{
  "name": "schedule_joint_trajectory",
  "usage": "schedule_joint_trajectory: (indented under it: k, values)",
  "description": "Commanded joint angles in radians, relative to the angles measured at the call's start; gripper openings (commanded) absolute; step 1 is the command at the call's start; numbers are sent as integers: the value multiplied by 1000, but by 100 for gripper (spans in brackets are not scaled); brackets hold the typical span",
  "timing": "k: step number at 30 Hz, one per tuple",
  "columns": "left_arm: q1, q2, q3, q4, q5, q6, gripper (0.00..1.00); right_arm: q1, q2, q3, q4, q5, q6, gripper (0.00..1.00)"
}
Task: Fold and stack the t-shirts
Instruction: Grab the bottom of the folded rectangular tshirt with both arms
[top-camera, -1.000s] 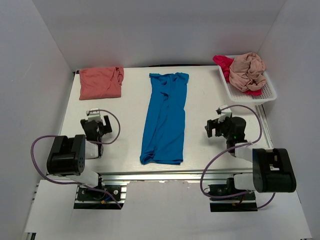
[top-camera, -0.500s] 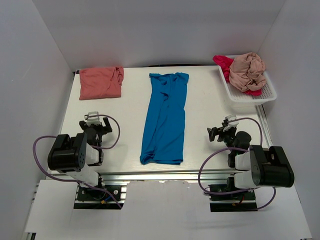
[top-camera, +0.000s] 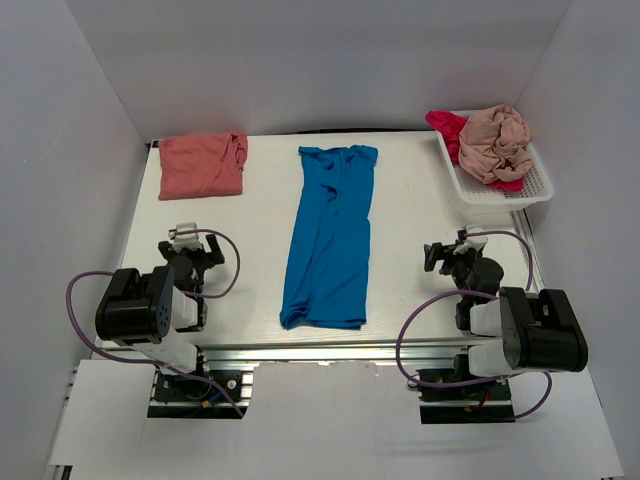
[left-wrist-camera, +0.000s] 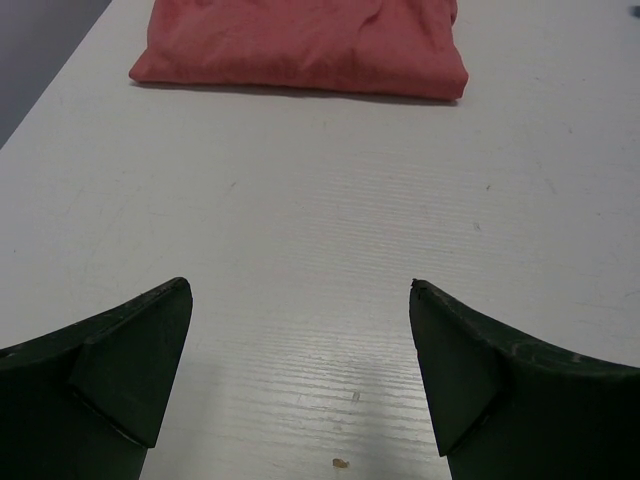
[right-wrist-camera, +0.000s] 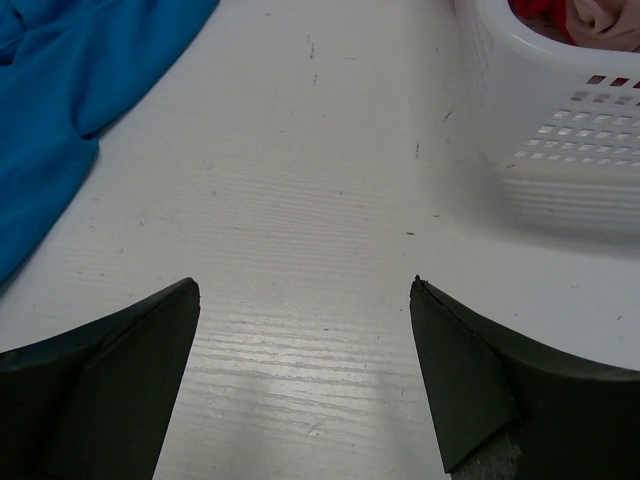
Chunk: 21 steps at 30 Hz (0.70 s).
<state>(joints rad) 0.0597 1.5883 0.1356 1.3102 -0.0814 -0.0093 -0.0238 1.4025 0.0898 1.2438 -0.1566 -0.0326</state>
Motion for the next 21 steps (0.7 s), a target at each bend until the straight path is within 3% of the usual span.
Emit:
schedule_joint_trajectory:
  k: [1, 21]
  values:
    - [3, -8, 4, 32, 2, -14, 98, 4, 6, 22, 34, 23, 3, 89]
    - [3, -11, 4, 24, 2, -14, 98, 4, 4, 21, 34, 23, 3, 89]
